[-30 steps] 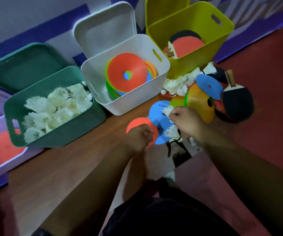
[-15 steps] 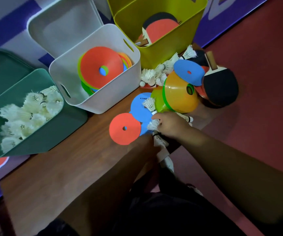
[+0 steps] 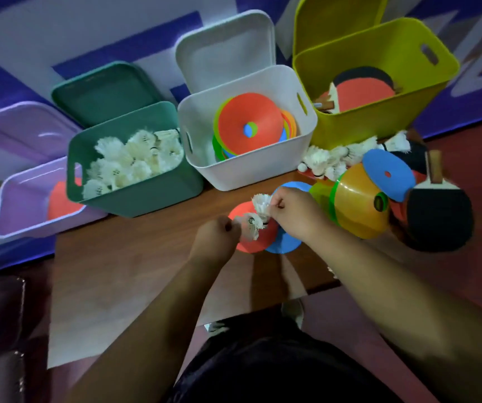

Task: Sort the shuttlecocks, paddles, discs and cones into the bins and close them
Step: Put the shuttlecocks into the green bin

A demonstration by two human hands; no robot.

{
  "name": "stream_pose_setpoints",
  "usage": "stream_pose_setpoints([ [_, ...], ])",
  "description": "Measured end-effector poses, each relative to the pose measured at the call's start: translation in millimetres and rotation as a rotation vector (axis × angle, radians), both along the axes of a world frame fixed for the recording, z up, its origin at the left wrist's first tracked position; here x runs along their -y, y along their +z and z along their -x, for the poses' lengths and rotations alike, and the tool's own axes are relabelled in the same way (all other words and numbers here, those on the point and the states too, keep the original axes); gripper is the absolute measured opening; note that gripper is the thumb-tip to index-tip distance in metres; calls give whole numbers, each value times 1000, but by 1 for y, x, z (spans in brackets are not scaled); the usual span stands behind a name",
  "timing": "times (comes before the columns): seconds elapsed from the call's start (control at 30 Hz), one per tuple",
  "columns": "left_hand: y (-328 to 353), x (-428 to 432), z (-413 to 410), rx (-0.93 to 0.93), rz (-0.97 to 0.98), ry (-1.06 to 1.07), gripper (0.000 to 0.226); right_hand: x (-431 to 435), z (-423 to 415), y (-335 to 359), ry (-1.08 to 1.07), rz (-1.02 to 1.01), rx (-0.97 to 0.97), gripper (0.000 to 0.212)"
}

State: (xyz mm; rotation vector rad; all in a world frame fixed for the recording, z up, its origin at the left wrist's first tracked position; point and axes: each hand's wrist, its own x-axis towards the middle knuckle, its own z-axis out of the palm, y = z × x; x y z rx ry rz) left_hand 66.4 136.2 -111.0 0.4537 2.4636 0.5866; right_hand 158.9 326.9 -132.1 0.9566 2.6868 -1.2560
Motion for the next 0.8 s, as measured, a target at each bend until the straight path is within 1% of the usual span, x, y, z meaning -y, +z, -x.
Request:
stream_pose_setpoints([
  [0.07, 18, 18, 12, -20, -33, 113, 34, 10, 25, 20, 36, 14, -111, 14],
  [0.13, 34, 40, 23, -6, -84, 254, 37, 23, 52, 41, 71, 10, -209, 10],
  [0.2, 44, 66, 34, -6, -144, 363, 38, 36, 81, 63, 104, 20, -299, 6],
  [0.27, 52, 92, 42, -4, -191, 471, 36, 49, 110, 84, 146, 9, -379, 6],
  [0.33, 57, 114, 48, 3, -239, 564, 32, 57, 139, 103, 149, -17, -442, 6],
  [0.43, 66, 138, 60, -7, -296, 648, 29, 65, 178, 130, 111, -75, -536, 4],
  [0.5, 72, 149, 72, -8, -322, 677, 31, 69, 202, 140, 117, -114, -493, 8],
  [0.57, 78, 154, 87, -4, -357, 690, 33, 74, 220, 141, 179, -137, -328, 23],
  [0.6, 82, 154, 94, 3, -383, 696, 34, 77, 226, 139, 213, -150, -254, 26],
  [0.63, 87, 154, 103, 11, -410, 702, 35, 81, 227, 136, 240, -167, -207, 24],
  [0.7, 98, 151, 123, 24, -450, 706, 33, 91, 224, 129, 289, -195, -177, 15],
  [0.8, 115, 148, 163, 39, -514, 730, 28, 104, 213, 113, 359, -185, -126, 18],
])
